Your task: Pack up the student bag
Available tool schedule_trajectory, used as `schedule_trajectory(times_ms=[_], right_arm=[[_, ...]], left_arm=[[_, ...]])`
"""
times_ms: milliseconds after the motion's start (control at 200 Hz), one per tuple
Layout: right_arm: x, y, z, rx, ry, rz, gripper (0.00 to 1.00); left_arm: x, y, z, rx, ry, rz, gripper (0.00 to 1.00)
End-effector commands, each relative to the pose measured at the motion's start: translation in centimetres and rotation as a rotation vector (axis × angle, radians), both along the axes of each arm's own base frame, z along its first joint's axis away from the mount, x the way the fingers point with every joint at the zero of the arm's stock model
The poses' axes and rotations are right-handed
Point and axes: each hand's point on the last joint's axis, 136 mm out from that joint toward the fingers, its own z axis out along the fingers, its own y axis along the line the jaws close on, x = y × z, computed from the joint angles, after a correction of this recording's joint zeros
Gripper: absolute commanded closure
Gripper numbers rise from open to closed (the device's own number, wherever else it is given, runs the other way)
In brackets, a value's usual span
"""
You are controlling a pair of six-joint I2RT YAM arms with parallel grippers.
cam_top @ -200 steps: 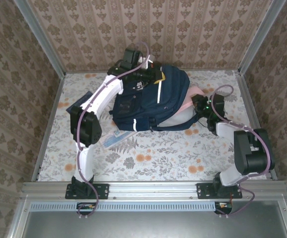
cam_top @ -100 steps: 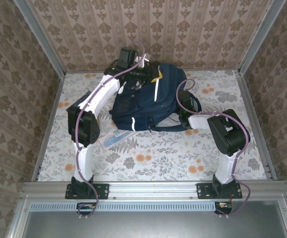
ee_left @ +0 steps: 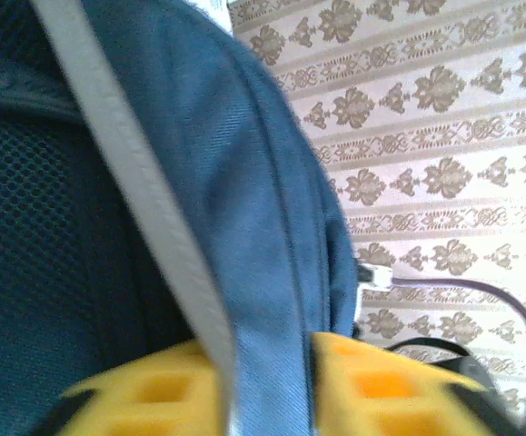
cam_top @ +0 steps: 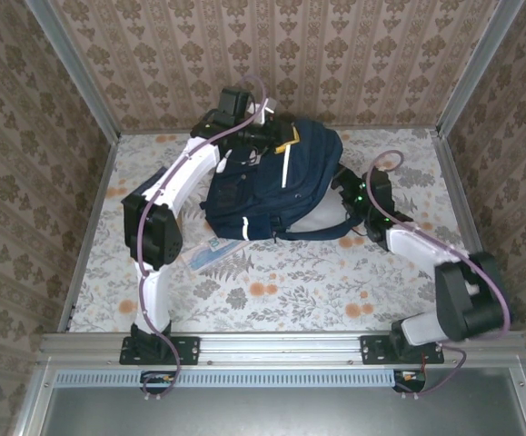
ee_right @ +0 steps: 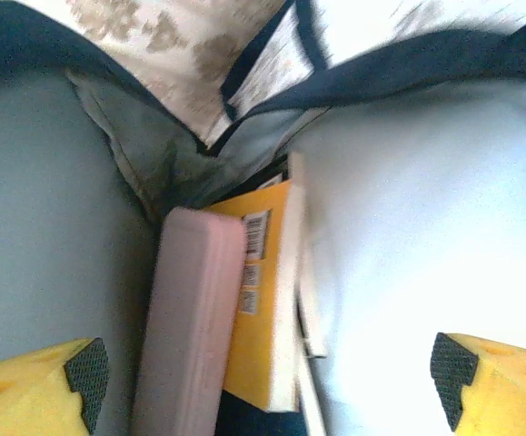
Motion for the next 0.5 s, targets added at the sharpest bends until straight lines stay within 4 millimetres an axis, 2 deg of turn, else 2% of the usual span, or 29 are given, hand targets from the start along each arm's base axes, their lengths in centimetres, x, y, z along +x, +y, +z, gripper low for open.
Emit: schedule_trajectory(times_ms=[0, 90, 185, 320, 335, 365, 495], right_arm=[[-4.9, -6.0, -1.0, -0.265, 0.192, -0.181, 0.07], [-6.6, -7.6, 1.1, -0.339, 0.154, -0.225, 0.07], [-7.0, -7.3, 2.2, -0.374, 0.132, -0.175, 0.08], [-6.1, -3.9, 2.1, -0.388, 0.131, -0.002, 0.08], [-6.0, -3.5, 2.0, -0.389, 0.133, 0.012, 0.08], [-5.9, -2.8, 1.7, -0.389, 0.137, 0.038, 0.08], [-5.5, 0.7, 0.8, -0.387, 0.129, 0.148, 0.08]], left_arm=[[-2.3, -0.3, 3.0, 0.027, -0.129, -0.054, 0.47], [-2.9, 0.7, 2.4, 0.110, -0.160, -0.040, 0.41], [-2.4, 4.0, 2.0, 0.239, -0.200, 0.048, 0.39], [-1.0, 12.6, 0.0, 0.509, -0.251, 0.288, 0.37], [-0.4, 14.4, -0.1, 0.532, -0.247, 0.337, 0.36], [-0.1, 16.6, -0.8, 0.565, -0.233, 0.389, 0.34], [-0.1, 24.7, -5.9, 0.722, -0.136, 0.496, 0.28]])
